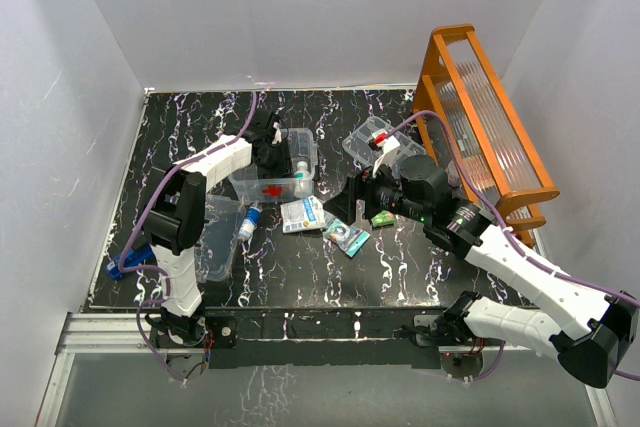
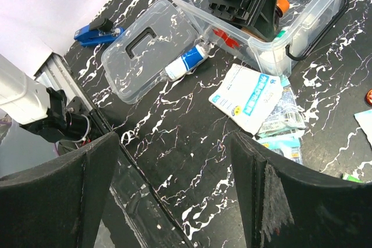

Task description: Organize the medicine kit

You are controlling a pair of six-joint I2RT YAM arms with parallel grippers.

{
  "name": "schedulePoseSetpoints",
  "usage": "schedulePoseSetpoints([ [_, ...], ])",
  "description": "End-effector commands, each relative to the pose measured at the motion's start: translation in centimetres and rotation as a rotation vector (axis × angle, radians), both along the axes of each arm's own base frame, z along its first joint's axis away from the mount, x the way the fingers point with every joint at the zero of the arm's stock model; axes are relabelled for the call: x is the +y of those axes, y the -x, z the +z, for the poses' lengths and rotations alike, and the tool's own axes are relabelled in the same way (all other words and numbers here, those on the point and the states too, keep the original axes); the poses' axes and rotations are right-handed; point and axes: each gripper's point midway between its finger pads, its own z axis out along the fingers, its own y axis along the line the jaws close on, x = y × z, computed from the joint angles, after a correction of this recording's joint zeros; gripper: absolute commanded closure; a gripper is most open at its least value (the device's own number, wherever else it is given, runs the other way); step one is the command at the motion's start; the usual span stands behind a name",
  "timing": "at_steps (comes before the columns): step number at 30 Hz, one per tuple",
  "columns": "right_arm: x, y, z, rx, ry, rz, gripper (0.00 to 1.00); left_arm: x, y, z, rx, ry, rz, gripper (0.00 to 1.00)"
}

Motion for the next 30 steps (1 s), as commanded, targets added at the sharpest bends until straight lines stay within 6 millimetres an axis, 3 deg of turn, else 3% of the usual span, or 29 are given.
schedulePoseSetpoints([
  [1,0.4,-0.2,1.8,-0.048,-0.055,0.005,0.24,-1.4,0.0,1.4,-0.009,0.055,-0.052,0.55],
  [12,0.2,-0.2,1.9,-0.053,-0.054,-0.003,0.24,-1.5,-0.4,1.8,-0.024,0.056,-0.060,0.47],
  [21,0.0,-0.4,1.8,-0.052,-0.048,-0.019,0.24,-1.7,-0.6,2.4,-0.036,0.069,-0.060,0.62],
  [30,-1.2,-2.1,0.3,0.003,-0.019,-0.161,0.24,-0.9,-1.9,7.4,-0.150,0.037,-0.064,0.51],
])
